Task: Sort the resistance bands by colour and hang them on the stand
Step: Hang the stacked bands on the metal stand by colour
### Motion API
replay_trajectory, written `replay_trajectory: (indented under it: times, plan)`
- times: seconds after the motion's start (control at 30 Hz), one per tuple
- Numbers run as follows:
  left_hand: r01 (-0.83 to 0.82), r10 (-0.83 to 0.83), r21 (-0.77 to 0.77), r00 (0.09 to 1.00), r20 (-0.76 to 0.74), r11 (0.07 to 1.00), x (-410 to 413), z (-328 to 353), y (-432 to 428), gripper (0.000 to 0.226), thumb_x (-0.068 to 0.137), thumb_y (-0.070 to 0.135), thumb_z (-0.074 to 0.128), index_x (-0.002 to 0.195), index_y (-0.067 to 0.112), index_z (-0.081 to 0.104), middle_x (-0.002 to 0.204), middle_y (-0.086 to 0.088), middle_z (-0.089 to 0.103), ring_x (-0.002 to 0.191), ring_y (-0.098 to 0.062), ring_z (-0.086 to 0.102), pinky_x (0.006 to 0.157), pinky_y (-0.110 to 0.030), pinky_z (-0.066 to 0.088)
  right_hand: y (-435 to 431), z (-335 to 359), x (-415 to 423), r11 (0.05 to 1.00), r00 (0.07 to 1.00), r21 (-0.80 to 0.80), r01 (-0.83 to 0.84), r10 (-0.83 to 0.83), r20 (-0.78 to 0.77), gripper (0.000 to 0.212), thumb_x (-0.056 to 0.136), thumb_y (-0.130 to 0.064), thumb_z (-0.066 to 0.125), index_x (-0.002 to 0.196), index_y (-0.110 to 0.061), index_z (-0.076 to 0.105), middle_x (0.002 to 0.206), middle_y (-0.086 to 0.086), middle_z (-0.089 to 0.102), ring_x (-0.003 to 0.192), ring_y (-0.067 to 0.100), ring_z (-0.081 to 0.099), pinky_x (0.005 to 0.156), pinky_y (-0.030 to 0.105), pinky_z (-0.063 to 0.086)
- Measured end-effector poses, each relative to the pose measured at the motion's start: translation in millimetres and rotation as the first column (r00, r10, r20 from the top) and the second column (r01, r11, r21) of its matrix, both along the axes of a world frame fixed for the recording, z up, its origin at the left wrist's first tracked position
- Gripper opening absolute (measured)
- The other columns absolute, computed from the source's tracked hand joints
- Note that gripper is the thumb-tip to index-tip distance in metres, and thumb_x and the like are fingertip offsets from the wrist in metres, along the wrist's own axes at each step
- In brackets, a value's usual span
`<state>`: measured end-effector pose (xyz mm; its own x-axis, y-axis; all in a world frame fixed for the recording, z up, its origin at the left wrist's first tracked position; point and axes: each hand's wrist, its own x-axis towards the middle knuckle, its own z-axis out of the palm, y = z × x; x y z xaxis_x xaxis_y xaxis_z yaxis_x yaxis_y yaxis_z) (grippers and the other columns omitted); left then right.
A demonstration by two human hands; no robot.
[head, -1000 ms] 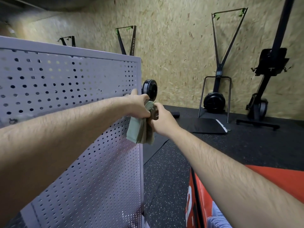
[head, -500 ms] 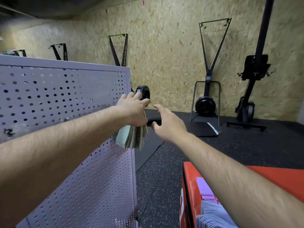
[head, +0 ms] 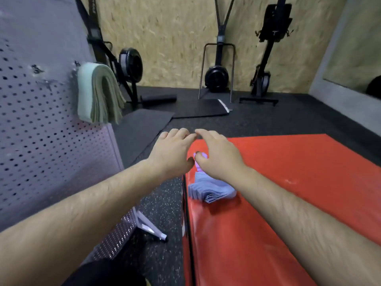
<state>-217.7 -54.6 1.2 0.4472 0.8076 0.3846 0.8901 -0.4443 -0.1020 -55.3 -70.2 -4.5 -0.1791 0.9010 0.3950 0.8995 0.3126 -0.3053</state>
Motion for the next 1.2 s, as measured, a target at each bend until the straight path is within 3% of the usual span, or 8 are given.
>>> replay_trajectory:
  times: [0.23, 0.43, 0.6, 0.73, 0.9, 1.03, 1.1, 1.2]
  plan:
    - [0.040, -0.023, -0.233, 0.997, 0.075, 0.972, 49, -83, 1, 0.059, 0.085, 0.040, 0.060, 0.140, 0.024, 0.048, 0.136, -0.001, 0.051, 0.123, -0.027, 0.050, 0.101, -0.040, 0.036, -14, -89, 68, 0.953, 0.971, -0.227, 0.199, -0.223, -0.087, 0.054, 0.091, -0.027, 0.056, 0.143, -0.020, 0.047, 0.138, 0.009, 0.054, 0.126, 0.033, 0.051, 0.103, 0.043, 0.044]
    - [0.072, -0.016, -0.294, 0.982, 0.189, 0.953, 69, -128, 20, 0.052, 0.081, 0.042, 0.048, 0.128, 0.021, 0.060, 0.125, -0.001, 0.059, 0.117, -0.028, 0.056, 0.094, -0.042, 0.044, 9, -128, 88, 0.874, 0.913, -0.372, 0.314, -0.386, -0.137, 0.051, 0.092, -0.035, 0.056, 0.137, -0.010, 0.052, 0.132, 0.018, 0.056, 0.124, 0.036, 0.053, 0.103, 0.042, 0.044]
    - [0.104, -0.037, -0.252, 0.966, 0.255, 0.962, 74, -151, 52, 0.044, 0.082, 0.035, 0.048, 0.119, 0.020, 0.065, 0.116, -0.002, 0.063, 0.109, -0.029, 0.059, 0.087, -0.040, 0.043, 35, -141, 78, 0.765, 0.851, -0.483, 0.426, -0.520, -0.074, 0.054, 0.090, -0.047, 0.057, 0.123, -0.003, 0.055, 0.125, 0.020, 0.062, 0.116, 0.038, 0.060, 0.087, 0.039, 0.049]
    - [0.104, -0.016, -0.226, 0.933, 0.361, 0.969, 71, -151, 75, 0.041, 0.082, 0.034, 0.047, 0.113, 0.018, 0.069, 0.112, -0.003, 0.066, 0.106, -0.029, 0.061, 0.089, -0.043, 0.047, 49, -146, 78, 0.711, 0.832, -0.538, 0.453, -0.554, -0.032, 0.039, 0.087, -0.033, 0.062, 0.113, -0.003, 0.064, 0.118, 0.019, 0.068, 0.106, 0.037, 0.065, 0.072, 0.033, 0.046]
    - [0.199, -0.116, -0.154, 0.896, 0.428, 0.968, 69, -153, 79, 0.035, 0.082, 0.023, 0.050, 0.109, 0.014, 0.070, 0.106, -0.002, 0.067, 0.102, -0.027, 0.062, 0.086, -0.041, 0.047, 47, -153, 75, 0.750, 0.828, -0.451, 0.484, -0.559, -0.043, 0.025, 0.086, -0.021, 0.061, 0.103, -0.002, 0.064, 0.111, 0.019, 0.067, 0.100, 0.038, 0.065, 0.069, 0.033, 0.042]
    - [0.297, -0.178, -0.135, 0.816, 0.551, 0.945, 66, -138, 73, 0.037, 0.080, 0.017, 0.048, 0.111, 0.015, 0.068, 0.111, 0.001, 0.065, 0.103, -0.021, 0.061, 0.091, -0.037, 0.047, 32, -150, 62, 0.871, 0.897, -0.250, 0.424, -0.442, -0.019, 0.025, 0.090, -0.020, 0.056, 0.107, -0.002, 0.061, 0.112, 0.020, 0.060, 0.101, 0.040, 0.059, 0.082, 0.042, 0.044]
    - [0.333, -0.155, -0.170, 0.757, 0.635, 0.928, 62, -126, 64, 0.041, 0.079, 0.017, 0.046, 0.114, 0.015, 0.067, 0.115, 0.002, 0.064, 0.106, -0.016, 0.059, 0.095, -0.031, 0.044, 24, -142, 56, 0.929, 0.936, -0.147, 0.340, -0.349, -0.044, 0.026, 0.090, -0.019, 0.057, 0.108, -0.001, 0.061, 0.108, 0.020, 0.059, 0.100, 0.041, 0.058, 0.084, 0.045, 0.042]
    - [0.380, 0.022, -0.359, 0.660, 0.751, 0.853, 52, -98, 47, 0.051, 0.077, 0.023, 0.043, 0.123, 0.018, 0.062, 0.122, 0.005, 0.060, 0.112, -0.008, 0.055, 0.098, -0.021, 0.040, 12, -120, 45, 0.981, 0.980, -0.015, 0.196, -0.196, -0.025, 0.028, 0.089, -0.020, 0.063, 0.110, -0.002, 0.064, 0.104, 0.021, 0.060, 0.099, 0.040, 0.058, 0.084, 0.045, 0.042]
